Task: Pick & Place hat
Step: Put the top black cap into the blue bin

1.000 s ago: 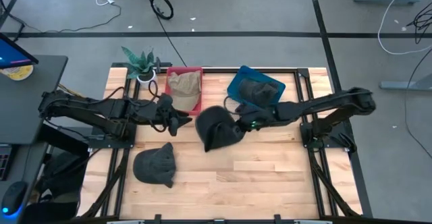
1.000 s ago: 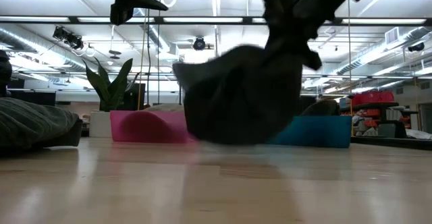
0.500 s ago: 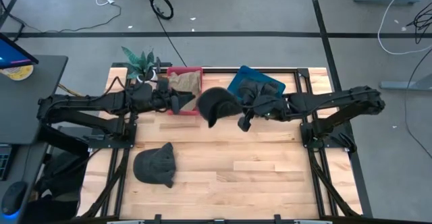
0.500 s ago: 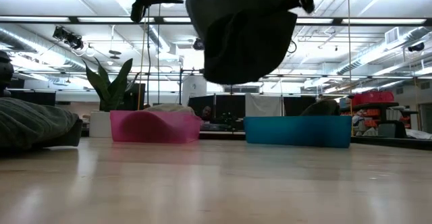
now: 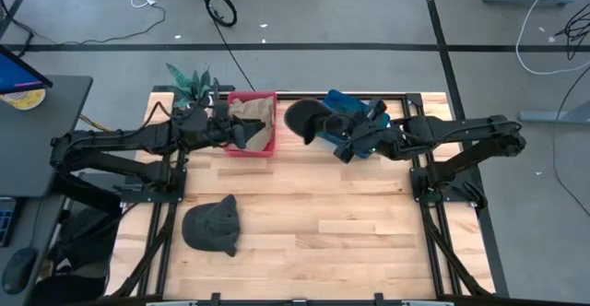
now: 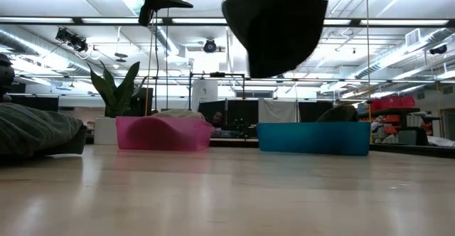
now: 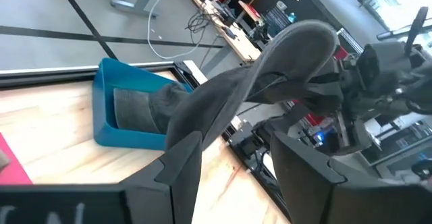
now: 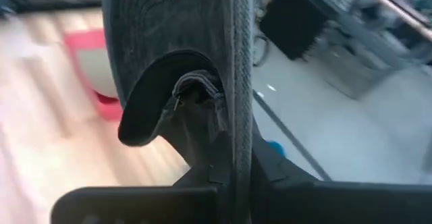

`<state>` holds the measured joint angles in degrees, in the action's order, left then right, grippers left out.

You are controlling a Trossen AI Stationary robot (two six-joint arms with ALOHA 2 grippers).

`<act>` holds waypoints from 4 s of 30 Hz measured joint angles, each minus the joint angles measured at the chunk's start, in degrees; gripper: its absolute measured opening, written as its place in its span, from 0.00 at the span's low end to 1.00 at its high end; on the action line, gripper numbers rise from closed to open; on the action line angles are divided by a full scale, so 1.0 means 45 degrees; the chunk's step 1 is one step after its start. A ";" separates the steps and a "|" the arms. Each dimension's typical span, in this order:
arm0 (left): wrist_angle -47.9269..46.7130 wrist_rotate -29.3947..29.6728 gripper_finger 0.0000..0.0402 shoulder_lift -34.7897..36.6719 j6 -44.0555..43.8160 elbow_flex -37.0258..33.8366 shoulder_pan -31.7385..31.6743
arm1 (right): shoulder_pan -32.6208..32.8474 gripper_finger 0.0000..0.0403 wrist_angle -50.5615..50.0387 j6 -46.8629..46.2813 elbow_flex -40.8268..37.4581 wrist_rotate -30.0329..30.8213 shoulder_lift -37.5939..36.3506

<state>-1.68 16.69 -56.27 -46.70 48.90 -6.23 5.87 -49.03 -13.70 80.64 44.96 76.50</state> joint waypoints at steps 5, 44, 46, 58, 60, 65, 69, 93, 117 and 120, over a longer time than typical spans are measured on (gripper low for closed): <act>-0.0004 0.0000 0.45 0.0000 0.0001 0.0000 -0.0320 | -0.0005 0.04 -0.2325 -0.1091 0.0380 0.1437 -0.0002; -0.0275 -0.0003 0.45 -0.0010 0.1206 0.0000 -0.0794 | -0.5124 0.04 -0.4149 0.3337 0.0495 0.2123 0.1108; -0.0283 -0.0005 0.45 -0.0010 0.1211 0.0000 -0.0794 | -0.5245 0.04 -0.4038 0.3659 0.0495 0.2222 0.1660; -0.0718 -0.0575 0.45 -0.0005 0.1208 0.0000 -0.0783 | -0.5660 0.04 -0.3737 0.5291 0.0491 0.2305 0.4585; -0.0786 -0.0750 0.45 -0.0005 0.1205 0.0000 -0.0759 | -0.5786 0.04 -0.3716 0.5286 0.0486 0.2286 0.4765; -0.1034 -0.0860 0.45 -0.0005 0.1216 0.0000 -0.0480 | -0.6233 0.04 -0.3567 0.5259 0.0486 0.2232 0.4766; -0.1047 -0.0870 0.45 -0.0005 0.1222 0.0000 -0.0334 | -0.6564 0.04 -0.3630 0.5149 0.0486 0.2237 0.4742; -0.1314 -0.0617 0.45 -0.0005 0.1361 0.0000 -0.0337 | -0.7164 0.04 -0.2572 0.5417 0.0486 0.2781 0.4733; -0.1306 -0.0012 0.45 0.0000 0.1590 0.0000 -0.0352 | -0.6173 0.04 -0.4688 0.4324 0.0471 0.2028 0.3582; -0.1305 0.0044 0.45 0.0000 0.1590 0.0000 -0.0352 | -0.6271 0.04 -0.4643 0.3453 0.0434 0.1524 0.3586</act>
<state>-7.55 16.88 -56.27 -39.55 48.90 -7.81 -22.35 -69.92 1.84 82.59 51.81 92.64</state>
